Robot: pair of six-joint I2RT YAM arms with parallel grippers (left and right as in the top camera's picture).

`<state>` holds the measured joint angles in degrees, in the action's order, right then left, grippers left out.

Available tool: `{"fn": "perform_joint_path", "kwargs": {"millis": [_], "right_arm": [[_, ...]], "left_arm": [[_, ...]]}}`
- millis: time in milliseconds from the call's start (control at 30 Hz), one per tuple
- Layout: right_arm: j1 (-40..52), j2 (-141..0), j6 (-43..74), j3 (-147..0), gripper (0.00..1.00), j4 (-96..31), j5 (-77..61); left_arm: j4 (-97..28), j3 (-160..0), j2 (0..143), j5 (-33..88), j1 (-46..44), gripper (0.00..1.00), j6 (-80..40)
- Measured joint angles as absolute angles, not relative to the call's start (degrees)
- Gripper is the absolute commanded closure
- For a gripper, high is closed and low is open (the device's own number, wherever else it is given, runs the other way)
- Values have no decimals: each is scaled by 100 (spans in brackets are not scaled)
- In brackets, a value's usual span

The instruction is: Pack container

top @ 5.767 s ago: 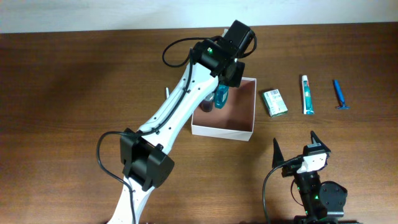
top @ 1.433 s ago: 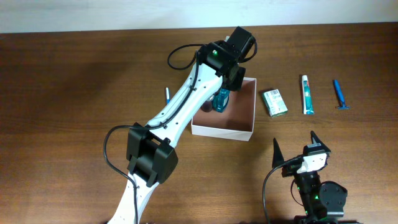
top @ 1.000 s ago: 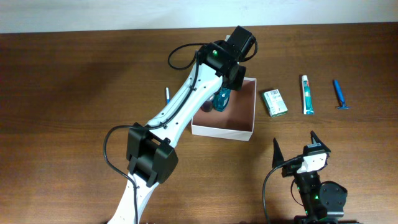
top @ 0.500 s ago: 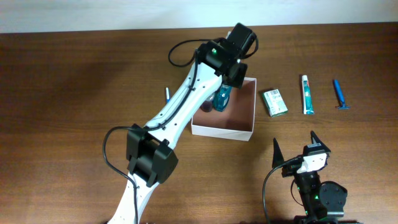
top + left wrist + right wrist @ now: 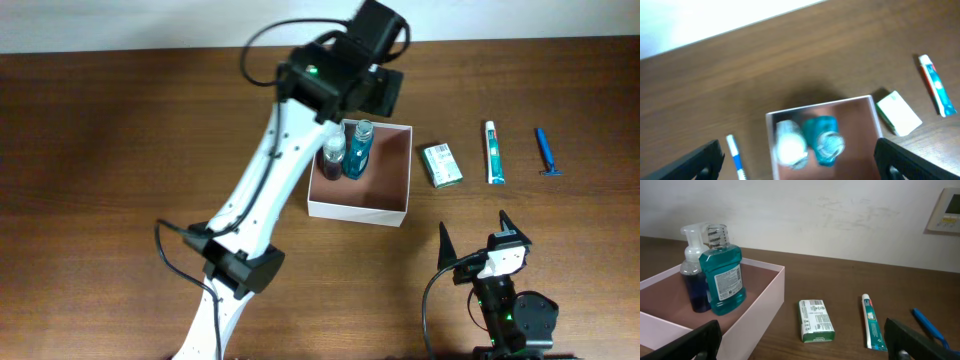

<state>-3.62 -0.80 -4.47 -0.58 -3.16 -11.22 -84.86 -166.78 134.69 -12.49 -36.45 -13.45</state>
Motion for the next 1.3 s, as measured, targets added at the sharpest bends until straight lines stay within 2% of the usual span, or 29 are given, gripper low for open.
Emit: {"fn": "perform_joint_path", "kwargs": {"millis": [167,333,600,800,1133,1300], "right_arm": [[-362,-80,-449,-58,1,-316,-1122],[-362,-80,-451,-58,1,-316,-1122],[-362,-80,-451,-58,1,-316,-1122],[-362,-80,-451,-58,1,-316,-1122],[-362,-80,-445,-58,1,-316,-1122],[-362,-80,-451,-58,1,-316,-1122]], "left_arm": [[-9579,-17690,13467,-1356,-3157,1,-1358],[-9647,-17863,13279,-917,-2539,1,-1356],[-9651,-17843,13058,-565,-2060,1,-1284],[-9657,-17454,12724,-482,-1629,1,-1177],[-9662,-16180,12136,-464,-143,1,-1155],[-9666,-15607,12136,-443,226,1,-1153]]}}
